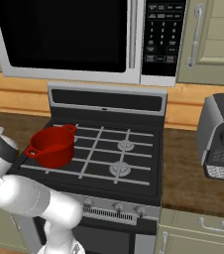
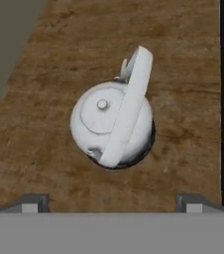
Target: Pick the kettle from the counter and place it on a stove burner. Then turn the burner on.
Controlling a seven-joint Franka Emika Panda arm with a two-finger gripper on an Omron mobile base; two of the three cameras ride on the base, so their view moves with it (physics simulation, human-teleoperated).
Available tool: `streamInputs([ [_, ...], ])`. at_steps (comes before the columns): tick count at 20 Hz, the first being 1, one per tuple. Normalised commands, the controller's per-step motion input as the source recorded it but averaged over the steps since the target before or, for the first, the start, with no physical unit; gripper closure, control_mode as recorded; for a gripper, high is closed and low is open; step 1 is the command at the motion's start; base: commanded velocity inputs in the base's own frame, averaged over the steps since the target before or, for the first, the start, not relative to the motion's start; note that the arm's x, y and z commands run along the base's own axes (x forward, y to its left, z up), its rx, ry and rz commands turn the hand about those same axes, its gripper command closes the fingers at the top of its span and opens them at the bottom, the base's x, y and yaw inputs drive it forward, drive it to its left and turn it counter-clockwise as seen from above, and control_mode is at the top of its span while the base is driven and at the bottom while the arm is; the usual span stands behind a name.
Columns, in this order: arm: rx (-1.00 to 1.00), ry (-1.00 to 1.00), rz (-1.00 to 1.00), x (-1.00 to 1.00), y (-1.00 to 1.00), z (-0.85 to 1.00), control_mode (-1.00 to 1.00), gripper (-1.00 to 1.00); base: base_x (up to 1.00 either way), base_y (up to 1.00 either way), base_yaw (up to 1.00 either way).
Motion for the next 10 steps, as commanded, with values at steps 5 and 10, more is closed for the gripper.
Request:
streamInputs([
  [5,-0.13,0.07,-0.02,0.36,0.51,-0.29,-1.0,-1.0,0.0,0.0,0.0],
  [10,-0.09,0.04,0.0,0.41,0.22,-0.24,-1.0,-1.0,0.0,0.0,0.0],
])
